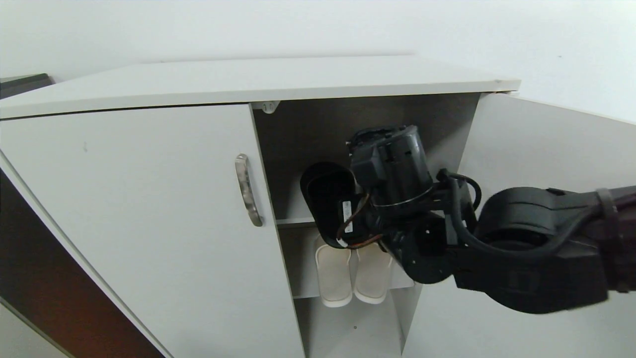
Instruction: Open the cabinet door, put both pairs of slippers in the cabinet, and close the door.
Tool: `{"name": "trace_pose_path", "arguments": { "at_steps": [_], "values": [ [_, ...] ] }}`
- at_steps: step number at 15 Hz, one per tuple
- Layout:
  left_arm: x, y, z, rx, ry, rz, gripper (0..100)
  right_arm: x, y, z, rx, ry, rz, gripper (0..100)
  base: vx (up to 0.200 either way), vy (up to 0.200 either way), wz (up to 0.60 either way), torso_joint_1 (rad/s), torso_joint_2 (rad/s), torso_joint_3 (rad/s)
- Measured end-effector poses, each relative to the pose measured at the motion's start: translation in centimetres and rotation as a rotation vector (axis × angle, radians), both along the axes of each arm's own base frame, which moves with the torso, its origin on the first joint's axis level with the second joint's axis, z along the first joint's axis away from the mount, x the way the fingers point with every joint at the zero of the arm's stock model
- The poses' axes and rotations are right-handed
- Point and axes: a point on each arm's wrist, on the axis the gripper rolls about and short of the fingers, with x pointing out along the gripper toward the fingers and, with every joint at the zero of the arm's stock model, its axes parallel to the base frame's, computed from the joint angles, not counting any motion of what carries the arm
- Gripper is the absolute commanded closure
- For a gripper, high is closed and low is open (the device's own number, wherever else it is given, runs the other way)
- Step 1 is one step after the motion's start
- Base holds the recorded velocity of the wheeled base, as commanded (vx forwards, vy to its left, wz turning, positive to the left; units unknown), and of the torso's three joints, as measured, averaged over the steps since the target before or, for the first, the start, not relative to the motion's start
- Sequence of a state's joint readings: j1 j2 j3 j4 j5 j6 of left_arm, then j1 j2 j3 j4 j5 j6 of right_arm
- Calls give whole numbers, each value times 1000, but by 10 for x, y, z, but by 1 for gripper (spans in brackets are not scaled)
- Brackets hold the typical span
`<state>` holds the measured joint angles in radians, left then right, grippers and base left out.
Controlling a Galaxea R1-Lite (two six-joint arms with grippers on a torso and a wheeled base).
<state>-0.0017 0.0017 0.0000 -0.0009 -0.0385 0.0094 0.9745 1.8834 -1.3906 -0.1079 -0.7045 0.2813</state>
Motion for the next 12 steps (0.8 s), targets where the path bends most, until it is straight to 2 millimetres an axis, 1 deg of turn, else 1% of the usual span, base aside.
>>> {"name": "trace_pose_path", "arguments": {
  "at_steps": [2, 4, 7, 12],
  "values": [
    [0, 0, 0, 0, 0, 0, 100, -21, -8, 1, 28, -12, 55, 100, 0, 0, 0, 0, 0, 0],
    [0, 0, 0, 1, 0, -1, 100, -33, -14, -1, 58, -19, 106, 100, 0, 0, 0, 0, 0, 0],
    [0, 0, 0, 2, -1, -1, 100, -39, -21, -11, 65, -14, 136, 100, 0, 0, 0, 0, 0, 0],
    [0, 0, 0, 3, -1, -1, 100, -40, -23, -14, 51, -17, 138, 100, -200, 0, 0, 3, 0, 5]
  ]
}}
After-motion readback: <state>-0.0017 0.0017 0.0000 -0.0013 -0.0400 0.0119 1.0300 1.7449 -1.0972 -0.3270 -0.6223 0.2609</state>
